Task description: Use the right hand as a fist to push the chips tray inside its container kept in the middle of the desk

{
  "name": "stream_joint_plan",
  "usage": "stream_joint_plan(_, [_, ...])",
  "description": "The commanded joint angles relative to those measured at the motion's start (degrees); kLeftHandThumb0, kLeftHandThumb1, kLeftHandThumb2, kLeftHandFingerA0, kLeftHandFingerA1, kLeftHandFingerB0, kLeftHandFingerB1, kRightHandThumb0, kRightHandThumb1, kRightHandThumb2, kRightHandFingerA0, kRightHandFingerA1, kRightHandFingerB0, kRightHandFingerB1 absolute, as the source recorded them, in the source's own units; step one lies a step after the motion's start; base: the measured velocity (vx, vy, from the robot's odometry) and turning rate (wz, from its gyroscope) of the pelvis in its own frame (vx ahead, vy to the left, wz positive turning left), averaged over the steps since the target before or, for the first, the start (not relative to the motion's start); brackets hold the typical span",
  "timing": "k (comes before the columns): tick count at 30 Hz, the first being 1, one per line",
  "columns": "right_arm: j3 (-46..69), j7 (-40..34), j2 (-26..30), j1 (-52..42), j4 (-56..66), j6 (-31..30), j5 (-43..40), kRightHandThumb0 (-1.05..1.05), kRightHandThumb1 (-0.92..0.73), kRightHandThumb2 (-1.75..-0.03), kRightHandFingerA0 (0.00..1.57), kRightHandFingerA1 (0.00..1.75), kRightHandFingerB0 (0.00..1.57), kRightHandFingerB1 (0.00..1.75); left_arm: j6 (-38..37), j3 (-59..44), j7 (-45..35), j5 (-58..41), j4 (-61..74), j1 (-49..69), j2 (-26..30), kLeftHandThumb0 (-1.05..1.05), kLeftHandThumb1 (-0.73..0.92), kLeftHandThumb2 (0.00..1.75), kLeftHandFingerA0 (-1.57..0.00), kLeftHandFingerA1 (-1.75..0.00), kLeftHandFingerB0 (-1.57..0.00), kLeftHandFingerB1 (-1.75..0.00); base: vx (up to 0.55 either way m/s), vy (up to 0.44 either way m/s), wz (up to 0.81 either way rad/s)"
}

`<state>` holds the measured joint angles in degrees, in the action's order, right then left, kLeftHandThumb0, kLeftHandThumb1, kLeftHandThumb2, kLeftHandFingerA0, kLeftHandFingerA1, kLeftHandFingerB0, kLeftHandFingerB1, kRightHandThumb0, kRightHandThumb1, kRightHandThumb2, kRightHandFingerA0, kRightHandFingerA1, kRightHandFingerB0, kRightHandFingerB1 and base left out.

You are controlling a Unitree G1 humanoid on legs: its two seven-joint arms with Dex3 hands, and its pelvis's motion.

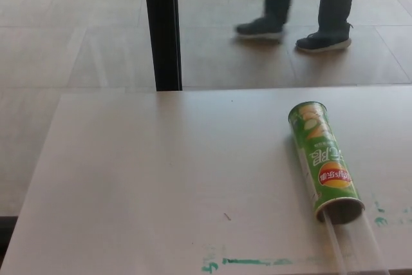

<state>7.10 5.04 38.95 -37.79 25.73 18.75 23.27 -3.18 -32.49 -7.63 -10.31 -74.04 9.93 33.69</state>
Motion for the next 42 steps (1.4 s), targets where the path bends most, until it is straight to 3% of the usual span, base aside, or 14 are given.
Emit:
stream_joint_plan(1, [-3.43, -7.37, 4.01, 5.11, -5.19, 8.22, 21.33, -0.68, -0.86, -0.66, 0.88, 0.89, 0.74, 0.59, -1.73, -0.64, -1.18, -1.56, 0.20, 0.18, 1.98, -0.89, 0.62, 1.31, -0.67, -1.23, -0.40, -0.97, 0.00, 0.000, 0.00])
stream_joint_plan(4, [-5.17, -4.61, 4.22, 7.21, -4.98, 5.85, 22.39, -0.73, -0.89, -0.67, 0.87, 0.83, 0.74, 0.57, -2.02, -1.33, -1.66, -2.39, 1.13, 0.86, 1.83, -0.89, 0.61, 1.33, -0.74, -1.32, -0.47, -1.08, 0.00, 0.000, 0.00])
stream_joint_plan(7, [-6.46, -1.86, 5.30, 9.31, -6.06, 4.02, 22.81, -0.74, -0.91, -0.67, 0.87, 0.78, 0.72, 0.55, -1.87, -1.01, -1.69, -1.91, 0.47, 0.47, 2.08, -0.88, 0.58, 1.30, -0.70, -1.23, -0.46, -1.00, 0.00, 0.000, 0.00])
stream_joint_plan(10, [-7.18, -0.77, 5.57, 10.82, -6.36, 2.38, 23.45, -0.75, -0.89, -0.67, 0.87, 0.77, 0.72, 0.55, -2.44, 0.03, -0.19, -0.39, -0.69, -0.01, 2.35, -0.91, 0.59, 1.30, -0.77, -1.23, -0.44, -0.97, 0.00, 0.000, 0.00])
stream_joint_plan(12, [-7.42, 0.51, 5.94, 12.04, -6.66, 2.07, 22.10, -0.72, -0.88, -0.66, 0.86, 0.77, 0.71, 0.55, -2.14, -0.92, -1.02, -1.58, -0.26, -0.07, 2.23, -0.92, 0.61, 1.30, -0.71, -1.24, -0.41, -0.98, 0.00, 0.000, 0.00])
stream_joint_plan(13, [-7.60, 1.20, 5.89, 12.41, -6.81, 1.67, 21.43, -0.73, -0.87, -0.66, 0.85, 0.74, 0.70, 0.55, -1.77, -0.94, -1.38, -1.81, 0.54, 0.20, 2.30, -0.88, 0.64, 1.23, -0.58, -1.49, -0.35, -1.19, 0.00, 0.000, 0.00])
stream_joint_plan(14, [-7.86, 1.92, 5.98, 12.75, -6.77, 1.01, 21.61, -0.73, -0.89, -0.67, 0.84, 0.72, 0.69, 0.54, -1.81, -1.05, -1.15, -1.92, 0.71, 0.25, 2.28, -0.90, 0.60, 1.33, -0.77, -1.32, -0.51, -1.07, 0.00, 0.000, 0.00])
stream_joint_plan(17, [-8.65, 1.74, 5.87, 13.88, -8.06, 0.87, 21.15, -0.72, -0.87, -0.66, 0.87, 0.67, 0.70, 0.54, -2.68, -0.32, -0.72, -1.07, 0.85, 0.31, 2.33, -0.89, 0.58, 1.32, -0.73, -1.27, -0.50, -1.04, 0.00, 0.000, 0.00])
stream_joint_plan(18, [-8.87, 1.95, 6.03, 14.17, -8.21, 0.77, 21.32, -0.72, -0.89, -0.66, 0.85, 0.69, 0.69, 0.54, -2.85, -0.17, -0.77, -0.91, 0.69, 0.25, 2.40, -0.89, 0.60, 1.31, -0.70, -1.23, -0.41, -0.97, 0.00, 0.000, 0.00])
stream_joint_plan(27, [-11.04, 5.26, 6.10, 16.33, -8.98, -1.48, 24.00, -0.76, -0.92, -0.68, 0.85, 0.74, 0.71, 0.53, -1.90, -0.34, -1.58, -1.70, 0.75, -0.31, 2.92, -0.87, 0.63, 1.32, -0.65, -1.22, -0.40, -0.96, 0.00, 0.000, 0.00])
stream_joint_plan(31, [-11.94, 5.88, 5.58, 16.83, -8.97, -2.38, 25.21, -0.75, -0.90, -0.67, 0.88, 0.71, 0.72, 0.51, -2.74, -0.57, -1.49, -2.11, 0.36, -0.62, 2.91, -0.88, 0.61, 1.34, -0.70, -1.28, -0.41, -1.01, 0.00, 0.000, 0.00])
stream_joint_plan(32, [-12.23, 5.12, 5.33, 17.16, -9.33, -2.16, 25.71, -0.76, -0.90, -0.66, 0.89, 0.71, 0.73, 0.51, -2.02, 0.00, -0.77, -1.59, 0.19, -0.79, 3.08, -0.87, 0.64, 1.22, -0.59, -1.50, -0.35, -1.17, 0.00, 0.000, 0.00])
stream_joint_plan(33, [-12.26, 5.03, 5.34, 16.95, -9.14, -2.12, 25.85, -0.76, -0.91, -0.68, 0.86, 0.69, 0.69, 0.51, -1.94, 0.06, -0.91, -1.66, 0.22, -0.61, 3.12, -0.88, 0.61, 1.32, -0.71, -1.24, -0.41, -0.98, 0.00, 0.000, 0.00])
stream_joint_plan(42, [-12.61, -0.99, 2.40, 18.26, -9.94, -0.56, 27.73, -0.75, -0.91, -0.67, 0.91, 0.83, 0.70, 0.53, -3.20, 0.78, -0.61, -1.47, -0.11, 0.09, 3.02, -0.95, 0.63, 1.31, -0.72, -1.26, -0.43, -1.00, 0.00, 0.000, 0.00])
